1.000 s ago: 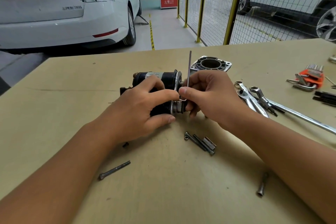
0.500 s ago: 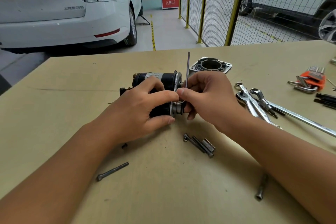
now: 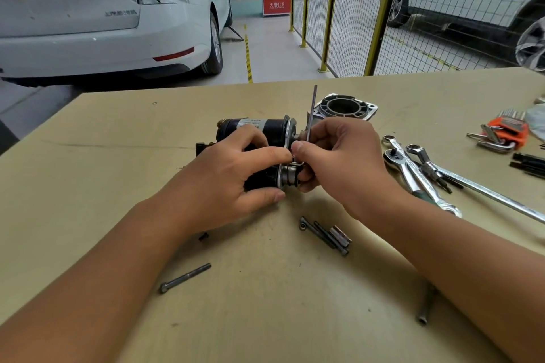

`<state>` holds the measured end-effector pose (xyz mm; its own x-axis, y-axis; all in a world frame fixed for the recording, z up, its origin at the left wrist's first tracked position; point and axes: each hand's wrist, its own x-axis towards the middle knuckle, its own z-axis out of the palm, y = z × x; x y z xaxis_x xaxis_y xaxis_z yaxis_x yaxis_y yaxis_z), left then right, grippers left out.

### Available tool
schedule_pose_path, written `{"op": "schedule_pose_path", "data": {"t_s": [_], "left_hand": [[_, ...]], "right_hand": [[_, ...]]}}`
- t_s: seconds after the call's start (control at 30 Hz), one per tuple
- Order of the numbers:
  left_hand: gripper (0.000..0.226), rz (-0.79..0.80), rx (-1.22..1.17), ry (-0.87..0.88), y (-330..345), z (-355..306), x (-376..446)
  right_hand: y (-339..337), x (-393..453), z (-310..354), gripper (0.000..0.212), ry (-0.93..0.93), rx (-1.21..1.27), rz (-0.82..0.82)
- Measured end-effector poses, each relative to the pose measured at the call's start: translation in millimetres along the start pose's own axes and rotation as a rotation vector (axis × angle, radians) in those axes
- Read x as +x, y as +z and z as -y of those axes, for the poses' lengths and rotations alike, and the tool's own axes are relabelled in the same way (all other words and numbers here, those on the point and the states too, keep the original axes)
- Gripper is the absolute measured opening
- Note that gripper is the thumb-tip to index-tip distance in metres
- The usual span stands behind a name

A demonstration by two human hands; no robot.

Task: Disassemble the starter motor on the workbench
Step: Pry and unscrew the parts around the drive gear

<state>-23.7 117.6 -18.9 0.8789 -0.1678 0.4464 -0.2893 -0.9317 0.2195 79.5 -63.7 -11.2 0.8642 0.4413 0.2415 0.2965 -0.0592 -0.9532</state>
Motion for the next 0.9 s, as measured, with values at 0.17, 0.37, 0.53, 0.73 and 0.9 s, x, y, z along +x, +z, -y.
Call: {"op": "schedule_pose_path", "data": {"t_s": [0.17,0.37,0.53,0.73,0.9], "left_hand": [[0.053,0.014,0.008,0.0,-0.5,-0.4,0.1],[0.054,0.026,0.014,0.0,-1.1,-1.0,0.9],[0.055,0.022,0.009,-0.003,-0.6,-0.8,1.6],[0.056,0.015,0.018,0.004,0.4,1.9,1.1],[0.06,-0.016,-0.003,-0.004,2.8,-0.2,-0.5]], "right_hand": [[-2.7,2.0,1.0,0.009,0.043,0.066,0.059],[-4.4,1.8,0.1,0.01,0.037,0.087,0.087],[-5.8,3.5,-0.1,0.01,0.043,0.107,0.111],[-11.2,6.3,1.1,0.013,-0.015,0.062,0.188],[-18.3,9.0,-3.1,0.02,-0.1,0.073,0.28]]}}
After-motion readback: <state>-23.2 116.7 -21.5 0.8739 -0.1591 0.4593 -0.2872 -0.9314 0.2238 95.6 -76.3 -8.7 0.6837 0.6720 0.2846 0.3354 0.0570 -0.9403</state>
